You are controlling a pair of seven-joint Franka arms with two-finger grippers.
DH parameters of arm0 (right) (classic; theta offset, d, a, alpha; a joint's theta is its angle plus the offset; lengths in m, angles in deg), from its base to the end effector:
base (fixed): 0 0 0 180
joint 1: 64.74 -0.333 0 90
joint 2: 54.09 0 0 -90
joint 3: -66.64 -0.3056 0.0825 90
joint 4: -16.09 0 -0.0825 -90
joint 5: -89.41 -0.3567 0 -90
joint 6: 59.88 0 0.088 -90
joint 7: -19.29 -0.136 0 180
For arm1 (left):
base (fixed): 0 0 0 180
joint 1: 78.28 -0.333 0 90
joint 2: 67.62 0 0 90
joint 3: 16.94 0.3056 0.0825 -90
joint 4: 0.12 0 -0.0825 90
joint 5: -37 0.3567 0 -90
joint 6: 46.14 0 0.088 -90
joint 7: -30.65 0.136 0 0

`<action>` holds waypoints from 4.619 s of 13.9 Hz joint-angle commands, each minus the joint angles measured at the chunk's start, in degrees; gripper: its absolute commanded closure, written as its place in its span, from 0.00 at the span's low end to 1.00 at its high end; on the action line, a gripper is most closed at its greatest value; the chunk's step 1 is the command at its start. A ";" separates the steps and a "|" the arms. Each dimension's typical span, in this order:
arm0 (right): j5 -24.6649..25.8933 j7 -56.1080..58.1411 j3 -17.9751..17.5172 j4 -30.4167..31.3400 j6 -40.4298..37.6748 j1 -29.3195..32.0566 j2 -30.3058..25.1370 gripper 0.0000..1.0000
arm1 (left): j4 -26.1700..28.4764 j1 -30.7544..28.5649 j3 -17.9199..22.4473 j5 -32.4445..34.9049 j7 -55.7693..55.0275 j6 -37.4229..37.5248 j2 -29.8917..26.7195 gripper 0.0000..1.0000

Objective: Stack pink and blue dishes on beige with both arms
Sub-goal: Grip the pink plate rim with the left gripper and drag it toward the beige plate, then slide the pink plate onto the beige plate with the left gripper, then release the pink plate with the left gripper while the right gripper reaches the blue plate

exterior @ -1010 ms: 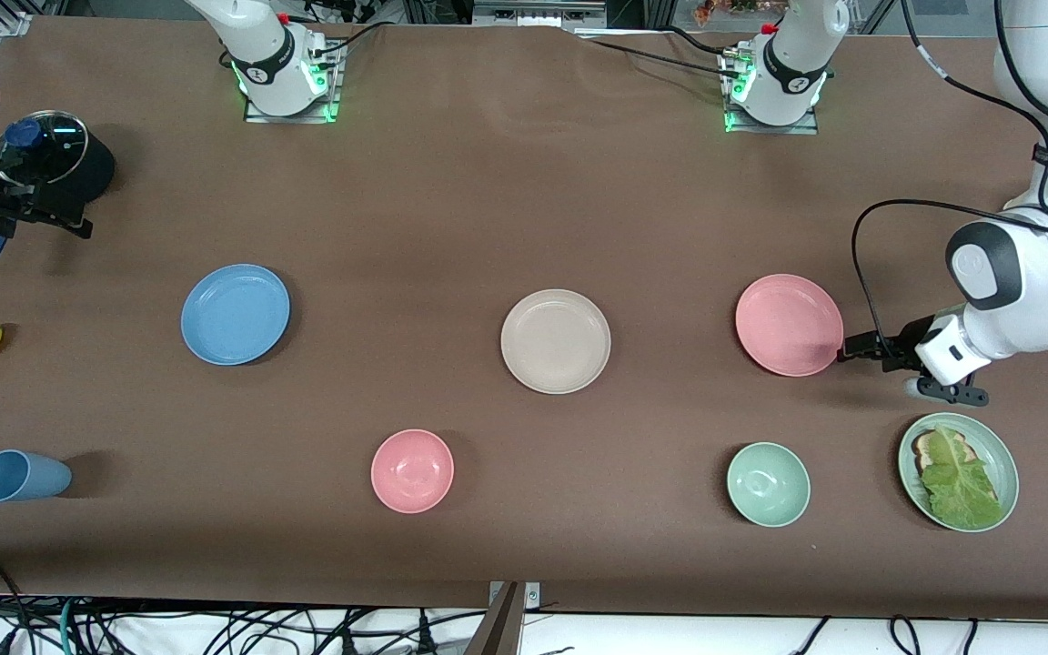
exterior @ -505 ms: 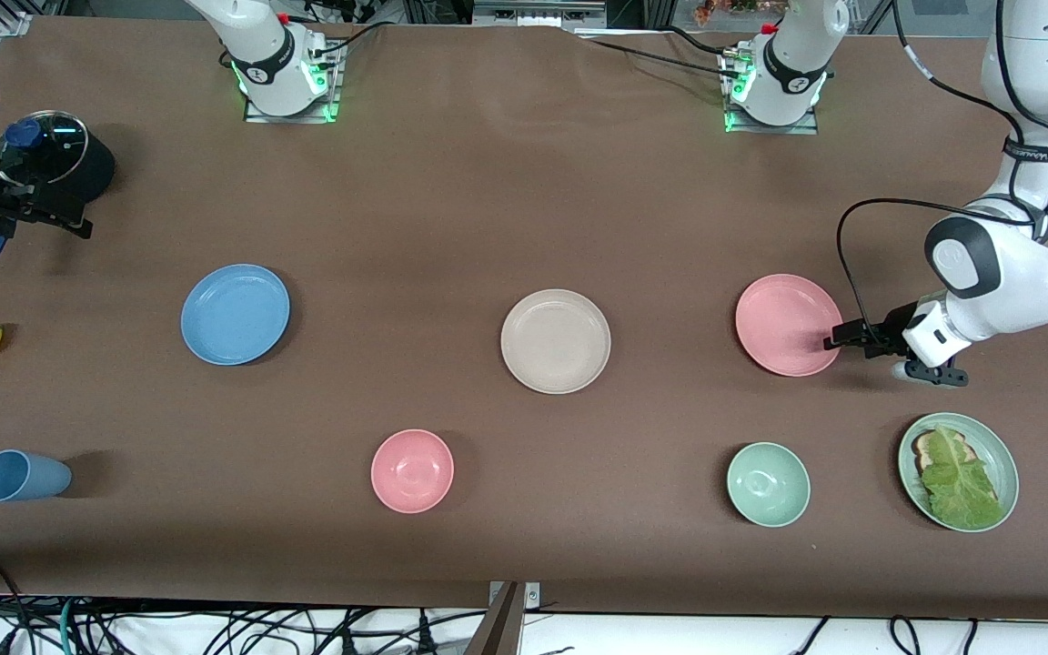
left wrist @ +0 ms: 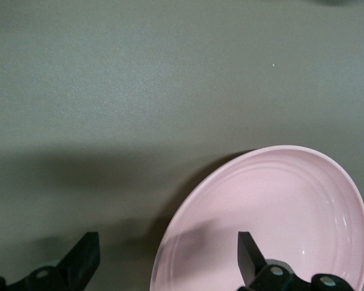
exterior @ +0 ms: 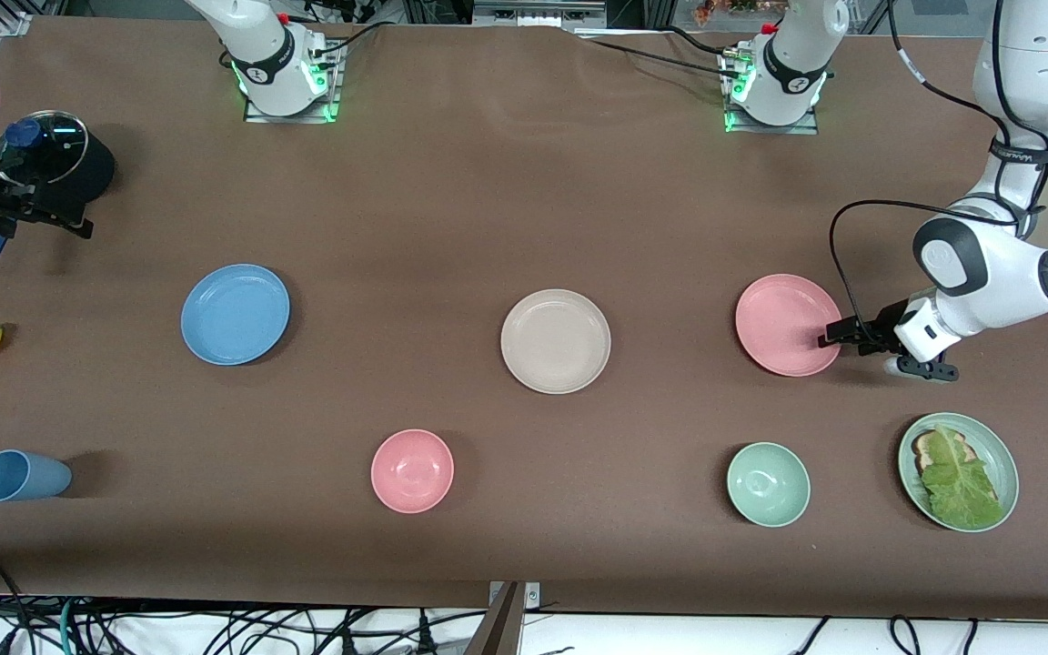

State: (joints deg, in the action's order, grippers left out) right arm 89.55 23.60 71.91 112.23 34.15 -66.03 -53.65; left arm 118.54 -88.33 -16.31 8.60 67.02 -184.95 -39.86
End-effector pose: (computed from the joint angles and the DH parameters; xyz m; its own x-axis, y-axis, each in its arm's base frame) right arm 0.5292 -0.0370 0.5393 0.9990 0.0060 -0.0446 0.0060 -1.0000 -0.0002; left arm 0.5454 0.0917 0.1685 0.9987 -0.0505 0.0079 -0.0504 -0.9476 0.3153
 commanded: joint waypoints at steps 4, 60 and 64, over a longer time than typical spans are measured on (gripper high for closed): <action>-0.23 0.00 -0.09 -1.22 -0.95 0.05 0.36 0.00 | 0.70 0.55 0.43 -2.44 2.21 -0.85 -0.17 0.89; -0.41 -1.23 0.00 -1.22 -1.39 0.05 0.36 0.00 | -17.50 42.83 2.62 11.18 -64.85 3.99 5.64 0.81; -0.41 -1.06 0.09 -1.04 -1.39 0.23 0.44 0.00 | -17.50 42.74 2.71 11.27 -64.76 4.07 5.55 0.44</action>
State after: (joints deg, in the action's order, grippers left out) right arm 89.55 23.03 71.96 112.23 33.76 -66.01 -53.64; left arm 101.93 -46.40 -14.44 17.77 3.79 -180.87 -34.69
